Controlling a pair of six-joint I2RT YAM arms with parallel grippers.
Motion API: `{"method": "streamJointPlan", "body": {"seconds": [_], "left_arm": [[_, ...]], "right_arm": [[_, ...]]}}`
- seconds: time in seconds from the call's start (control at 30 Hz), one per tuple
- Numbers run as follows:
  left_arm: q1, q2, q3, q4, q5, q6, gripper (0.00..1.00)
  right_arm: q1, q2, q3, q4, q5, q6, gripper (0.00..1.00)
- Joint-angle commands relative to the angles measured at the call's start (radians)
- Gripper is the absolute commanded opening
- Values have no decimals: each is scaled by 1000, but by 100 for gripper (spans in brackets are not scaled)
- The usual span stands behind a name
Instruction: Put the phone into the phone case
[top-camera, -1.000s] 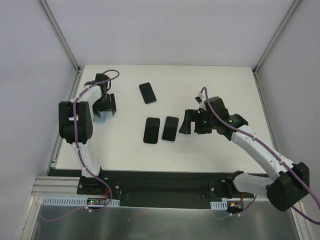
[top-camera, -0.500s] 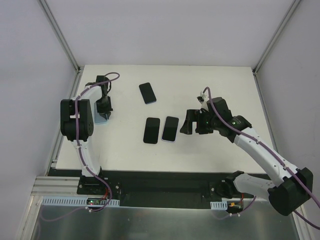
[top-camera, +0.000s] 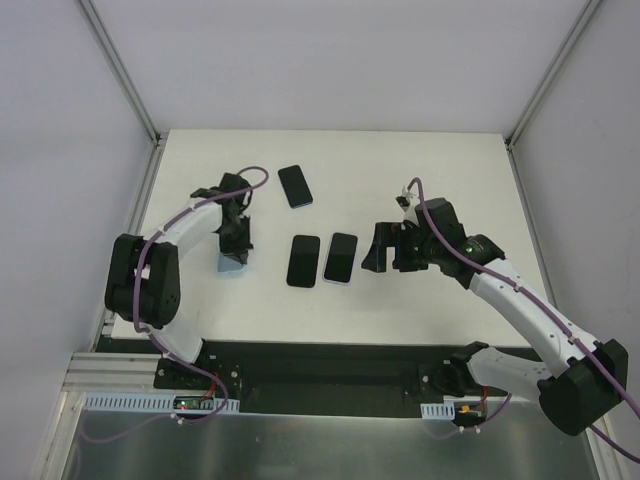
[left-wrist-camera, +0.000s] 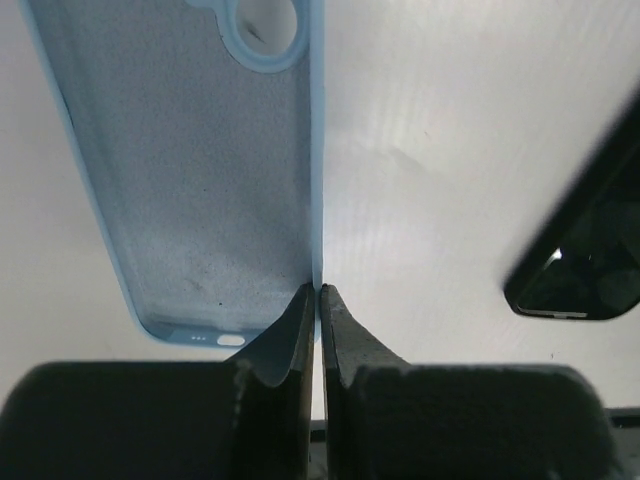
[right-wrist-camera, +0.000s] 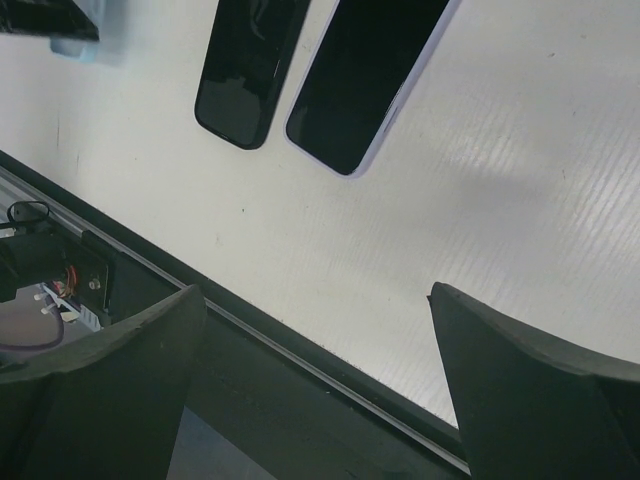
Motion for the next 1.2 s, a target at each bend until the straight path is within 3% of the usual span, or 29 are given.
{"method": "streamJointPlan", "body": {"seconds": [0.0,0.17,0.33,0.43,0.47,0.53,0.57,0.63,0.67,0.87,1.17], "left_arm": [[-138,-40,-87,-35,28,-136,0],[-242,-64,-118,-33,-31,-182,0],[-255,-75,-150,10,8,-200,4],[-256,-93,-162,33,55,-229,25],[-256,-110,-159,31,57,-237,45],[-255,-132,-133,30,49,-252,62],[-256,-158,-119,24,37,-259,79],[-255,-178,-67,13,-36,-292,96],[-255,-185,-47,11,-50,-303,99],[-253,-54,219,-8,-241,-315,99],[-253,251,608,-16,-331,-283,99]], "right_arm": [[-4,-13,-5,18,5,3,97],[-5,-12,-14,16,8,0,97],[-4,-32,-26,13,13,9,96],[-2,-42,-14,7,24,9,96],[-4,-42,-10,4,27,8,96],[-5,-38,12,-7,36,-3,96],[-4,-33,18,-13,38,-8,96],[-4,-22,36,-36,57,-25,96],[-4,-24,37,-41,70,-28,96],[-2,-82,-9,-39,85,-17,96],[-4,-111,1,-65,91,-23,96]]}}
